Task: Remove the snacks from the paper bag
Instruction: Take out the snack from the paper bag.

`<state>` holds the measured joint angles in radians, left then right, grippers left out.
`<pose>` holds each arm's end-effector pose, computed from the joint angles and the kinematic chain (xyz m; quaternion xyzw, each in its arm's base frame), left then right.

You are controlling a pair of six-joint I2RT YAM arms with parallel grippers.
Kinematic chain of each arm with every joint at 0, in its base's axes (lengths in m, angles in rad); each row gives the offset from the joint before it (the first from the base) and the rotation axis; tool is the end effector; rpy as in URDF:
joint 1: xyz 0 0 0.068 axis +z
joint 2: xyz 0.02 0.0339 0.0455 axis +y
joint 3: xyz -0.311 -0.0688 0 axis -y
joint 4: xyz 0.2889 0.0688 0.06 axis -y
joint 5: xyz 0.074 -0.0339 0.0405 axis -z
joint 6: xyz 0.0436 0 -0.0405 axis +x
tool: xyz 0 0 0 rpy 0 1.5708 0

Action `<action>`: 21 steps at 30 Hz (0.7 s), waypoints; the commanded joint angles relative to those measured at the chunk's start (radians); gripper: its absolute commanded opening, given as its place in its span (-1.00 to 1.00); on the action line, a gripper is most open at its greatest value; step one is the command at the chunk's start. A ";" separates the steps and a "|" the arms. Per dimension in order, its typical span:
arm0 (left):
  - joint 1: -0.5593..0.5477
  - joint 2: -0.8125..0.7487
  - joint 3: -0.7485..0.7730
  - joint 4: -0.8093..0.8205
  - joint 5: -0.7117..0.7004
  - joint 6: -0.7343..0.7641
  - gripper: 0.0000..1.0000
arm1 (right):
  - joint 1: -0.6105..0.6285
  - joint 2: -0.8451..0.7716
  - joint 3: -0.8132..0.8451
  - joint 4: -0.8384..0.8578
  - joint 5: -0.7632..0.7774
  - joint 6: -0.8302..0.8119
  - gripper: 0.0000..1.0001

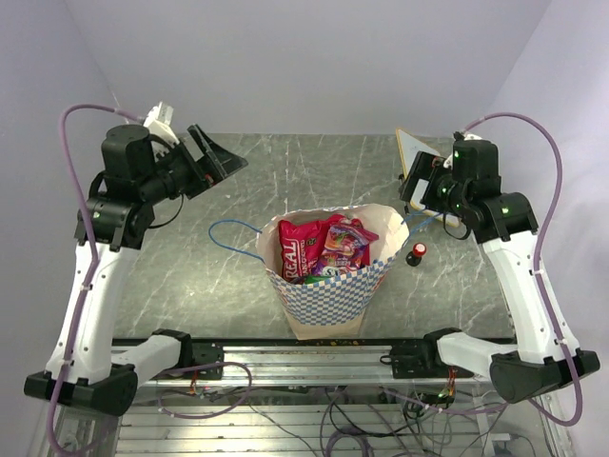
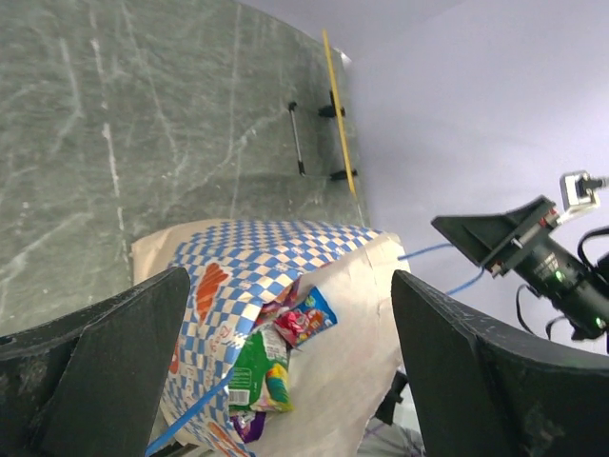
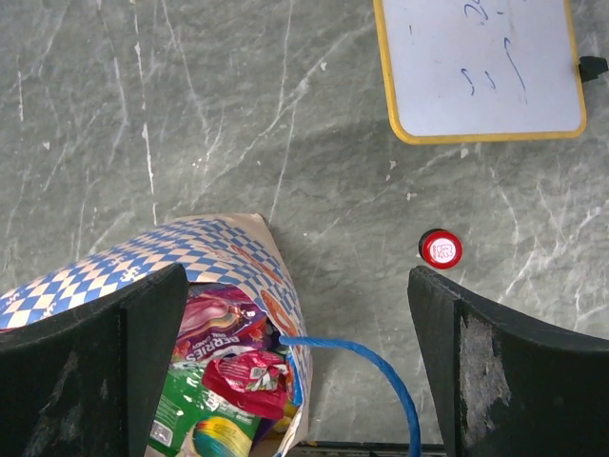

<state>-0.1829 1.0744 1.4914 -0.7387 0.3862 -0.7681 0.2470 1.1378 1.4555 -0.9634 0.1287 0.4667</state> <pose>0.2136 -0.0562 0.5227 -0.1222 0.7947 -0.4011 0.4389 0.2330 0.0530 0.4725 0.1264 0.8845 0.1016 0.4374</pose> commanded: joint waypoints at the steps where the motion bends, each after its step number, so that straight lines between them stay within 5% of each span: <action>1: -0.072 0.053 0.046 0.070 0.076 0.028 0.94 | -0.008 0.007 0.058 0.015 -0.009 -0.040 1.00; 13: -0.666 0.387 0.373 -0.058 -0.274 0.276 0.83 | -0.010 -0.049 0.065 -0.045 0.092 0.000 0.98; 21: -0.859 0.546 0.445 -0.174 -0.464 0.434 0.63 | -0.010 -0.121 -0.016 -0.038 0.069 0.067 0.85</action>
<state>-0.9890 1.5745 1.9118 -0.8188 0.0746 -0.4549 0.2420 1.0626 1.4952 -1.0153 0.2062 0.4976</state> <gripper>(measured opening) 0.835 0.957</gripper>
